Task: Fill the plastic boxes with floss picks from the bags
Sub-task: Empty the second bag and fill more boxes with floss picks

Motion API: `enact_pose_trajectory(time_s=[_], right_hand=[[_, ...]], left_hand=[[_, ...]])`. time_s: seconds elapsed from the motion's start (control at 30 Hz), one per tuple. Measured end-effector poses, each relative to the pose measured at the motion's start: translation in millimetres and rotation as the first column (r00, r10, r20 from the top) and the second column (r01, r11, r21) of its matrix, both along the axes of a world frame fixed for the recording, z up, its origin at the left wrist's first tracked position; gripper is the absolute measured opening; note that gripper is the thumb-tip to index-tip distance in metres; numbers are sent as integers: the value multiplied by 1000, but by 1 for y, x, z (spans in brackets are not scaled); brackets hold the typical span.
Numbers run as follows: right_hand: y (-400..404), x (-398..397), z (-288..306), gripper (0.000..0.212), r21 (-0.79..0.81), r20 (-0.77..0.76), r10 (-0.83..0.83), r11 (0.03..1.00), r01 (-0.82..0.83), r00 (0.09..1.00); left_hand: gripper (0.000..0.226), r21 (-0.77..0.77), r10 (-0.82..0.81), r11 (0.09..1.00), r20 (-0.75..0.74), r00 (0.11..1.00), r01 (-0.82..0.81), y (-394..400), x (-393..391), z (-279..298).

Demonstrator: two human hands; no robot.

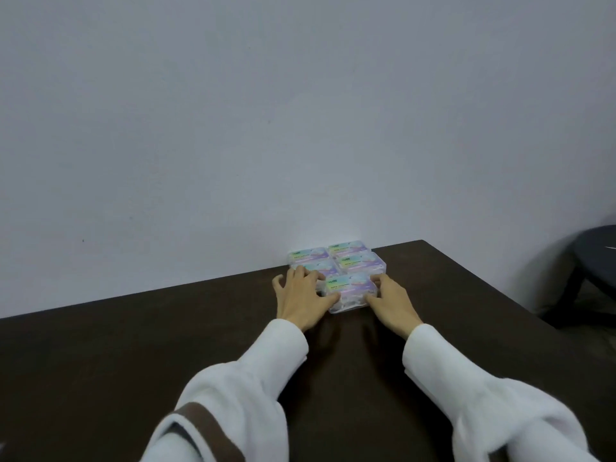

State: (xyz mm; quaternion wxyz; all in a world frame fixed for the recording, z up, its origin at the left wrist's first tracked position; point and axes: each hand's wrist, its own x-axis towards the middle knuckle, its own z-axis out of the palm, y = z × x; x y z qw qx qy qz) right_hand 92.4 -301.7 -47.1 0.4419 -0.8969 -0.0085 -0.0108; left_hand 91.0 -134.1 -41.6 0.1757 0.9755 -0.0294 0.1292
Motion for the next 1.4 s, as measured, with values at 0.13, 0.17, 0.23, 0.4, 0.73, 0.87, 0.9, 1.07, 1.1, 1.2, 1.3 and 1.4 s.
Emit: enact_pose_trajectory(time_s=[0.13, 0.17, 0.23, 0.4, 0.73, 0.87, 0.9, 1.07, 1.1, 1.2, 1.3, 1.4], right_hand=[[-5, 21, -2, 47, -49, 93, -53, 997, 58, 994], [-8, 28, -2, 49, -38, 114, -57, 997, 62, 992], [-11, 40, -4, 54, -15, 125, -34, 999, 36, 992], [-8, 66, -2, 56, -287, 74, 117, 953, -91, 990], [16, 79, -5, 50, -463, 5, 184, 872, -161, 983], [39, 72, -3, 50, -433, 11, 204, 884, -179, 979], [46, 69, -2, 50, -417, 3, 208, 889, -188, 978], [92, 52, -2, 53, -405, -8, 240, 887, -223, 971], [105, 48, -2, 53, -405, -8, 251, 884, -232, 968], [142, 35, 0, 53, -418, 2, 277, 873, -250, 961], [176, 26, -1, 54, -429, -11, 307, 858, -282, 952], [198, 21, -3, 54, -497, -14, 297, 827, -265, 955]], left_hand=[[52, 5, -8, 1000, 18, 1000, 8, -7, 19, 0], [53, -4, -39, 999, -5, 999, 39, -10, 25, 0], [56, -37, -109, 994, -89, 990, 106, -17, 35, 0], [53, 45, -190, 977, -257, 948, 208, -28, 55, 1], [52, 52, -186, 977, -258, 948, 206, -12, 56, -1], [51, 68, -161, 981, -254, 954, 183, 11, 50, -2], [51, 71, -160, 981, -253, 954, 183, 19, 47, -1], [49, 65, -148, 983, -260, 954, 170, 65, 27, 1], [48, 63, -138, 985, -264, 955, 160, 79, 22, 1], [48, 93, -101, 987, -295, 950, 133, 117, 10, 0], [48, 113, -64, 988, -323, 944, 106, 149, 1, 1], [48, 72, -72, 992, -324, 943, 100, 165, -4, 1]])
